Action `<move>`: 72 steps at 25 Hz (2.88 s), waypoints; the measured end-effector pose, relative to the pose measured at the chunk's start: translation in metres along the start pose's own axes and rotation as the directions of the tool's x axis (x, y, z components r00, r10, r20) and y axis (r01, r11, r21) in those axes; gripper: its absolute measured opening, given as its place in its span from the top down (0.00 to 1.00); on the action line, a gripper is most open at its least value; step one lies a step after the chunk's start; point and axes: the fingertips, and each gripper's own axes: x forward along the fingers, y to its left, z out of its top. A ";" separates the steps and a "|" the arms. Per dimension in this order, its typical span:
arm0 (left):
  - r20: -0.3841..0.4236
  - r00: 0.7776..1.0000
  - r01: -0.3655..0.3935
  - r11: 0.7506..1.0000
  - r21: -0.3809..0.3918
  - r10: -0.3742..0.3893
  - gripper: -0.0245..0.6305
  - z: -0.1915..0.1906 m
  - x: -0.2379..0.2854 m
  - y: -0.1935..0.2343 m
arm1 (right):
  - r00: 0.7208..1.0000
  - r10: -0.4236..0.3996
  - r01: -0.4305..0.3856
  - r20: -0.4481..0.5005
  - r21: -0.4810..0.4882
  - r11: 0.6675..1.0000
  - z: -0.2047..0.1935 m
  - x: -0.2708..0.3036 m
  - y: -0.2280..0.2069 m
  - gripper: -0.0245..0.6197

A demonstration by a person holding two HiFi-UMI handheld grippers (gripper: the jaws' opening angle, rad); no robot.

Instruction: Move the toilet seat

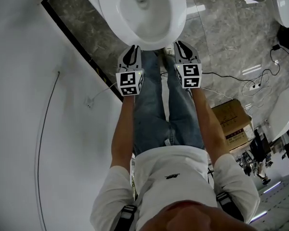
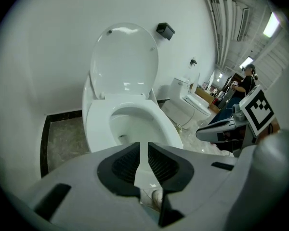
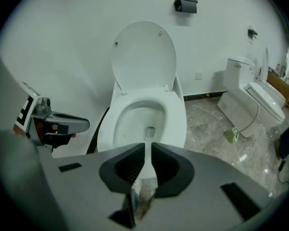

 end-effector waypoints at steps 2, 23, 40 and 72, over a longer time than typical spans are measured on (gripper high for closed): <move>-0.005 1.000 -0.007 1.000 -0.029 0.007 0.91 -0.007 0.005 0.004 | 1.000 0.011 -0.011 -0.015 0.021 1.000 -0.007 0.008 -0.003 0.91; -0.109 0.984 -0.160 0.966 -0.201 0.140 0.65 -0.066 0.033 0.050 | 0.991 0.002 0.012 -0.135 0.104 0.994 -0.063 0.056 -0.033 0.65; -0.168 0.981 -0.149 0.937 -0.317 0.099 0.50 -0.094 0.056 0.052 | 0.987 0.134 -0.083 -0.091 0.429 0.900 -0.076 0.086 -0.039 0.51; -0.106 0.993 -0.091 0.929 -0.358 0.056 0.49 -0.067 0.030 0.039 | 0.995 0.100 -0.087 -0.018 0.358 0.930 -0.046 0.041 -0.021 0.57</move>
